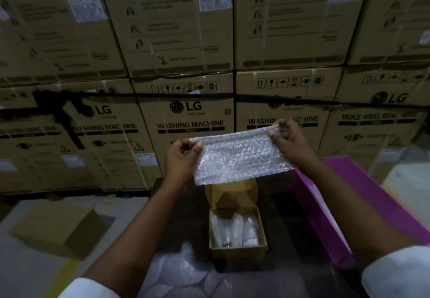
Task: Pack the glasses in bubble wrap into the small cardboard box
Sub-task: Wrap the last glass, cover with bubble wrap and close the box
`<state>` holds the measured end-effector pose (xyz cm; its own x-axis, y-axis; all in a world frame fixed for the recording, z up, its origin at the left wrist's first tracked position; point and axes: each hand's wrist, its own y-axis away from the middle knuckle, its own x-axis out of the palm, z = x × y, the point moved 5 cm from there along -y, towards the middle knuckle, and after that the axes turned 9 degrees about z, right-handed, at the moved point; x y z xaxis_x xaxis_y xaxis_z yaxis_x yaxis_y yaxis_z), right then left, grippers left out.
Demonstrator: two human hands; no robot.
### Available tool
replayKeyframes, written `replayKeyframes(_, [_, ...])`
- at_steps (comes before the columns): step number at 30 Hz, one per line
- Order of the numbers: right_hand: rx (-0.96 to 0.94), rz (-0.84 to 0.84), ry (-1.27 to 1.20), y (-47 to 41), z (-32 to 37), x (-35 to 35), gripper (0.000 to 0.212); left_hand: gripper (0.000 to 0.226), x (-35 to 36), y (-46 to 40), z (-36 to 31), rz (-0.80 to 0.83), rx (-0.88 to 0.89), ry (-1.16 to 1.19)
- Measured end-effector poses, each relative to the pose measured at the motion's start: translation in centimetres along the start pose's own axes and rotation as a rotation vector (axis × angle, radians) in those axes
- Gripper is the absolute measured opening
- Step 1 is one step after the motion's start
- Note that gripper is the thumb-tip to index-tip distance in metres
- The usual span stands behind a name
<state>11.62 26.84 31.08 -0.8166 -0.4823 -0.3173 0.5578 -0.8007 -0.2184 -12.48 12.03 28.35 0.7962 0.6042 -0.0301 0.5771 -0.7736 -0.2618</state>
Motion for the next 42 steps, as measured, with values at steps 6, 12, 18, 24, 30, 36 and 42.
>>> replayKeyframes(6, [0.183, 0.019, 0.183, 1.1, -9.1, 2.2, 0.041, 0.014, -1.2, 1.6, 7.8, 0.001, -0.133, -0.115])
replayKeyframes(12, [0.28, 0.067, 0.293, 2.7, -14.4, 4.4, 0.028, 0.018, -1.2, 3.7, 14.0, 0.081, -0.219, -0.245])
replayKeyframes(18, [0.29, 0.204, 0.414, 4.9, -17.6, 7.2, 0.027, 0.023, 0.5, 6.4, 19.7, 0.174, -0.344, -0.285])
replayKeyframes(24, [0.217, 0.392, 0.644, 6.4, -20.2, 10.5, 0.045, 0.026, 1.1, 7.2, 21.3, 0.161, -0.309, -0.376])
replayKeyframes(30, [0.527, 0.336, 0.557, 6.7, -22.5, 10.3, 0.056, 0.008, 1.3, 6.7, 18.9, 0.28, -0.283, -0.124])
replayKeyframes(36, [0.642, 0.374, 0.633, 6.7, -22.5, 9.8, 0.02, 0.015, 0.5, 5.9, 18.1, 0.305, -0.24, -0.107])
replayKeyframes(42, [0.573, 0.258, 0.529, 6.5, -20.5, 8.8, 0.009, 0.014, -0.8, 5.9, 18.7, 0.27, -0.246, -0.042])
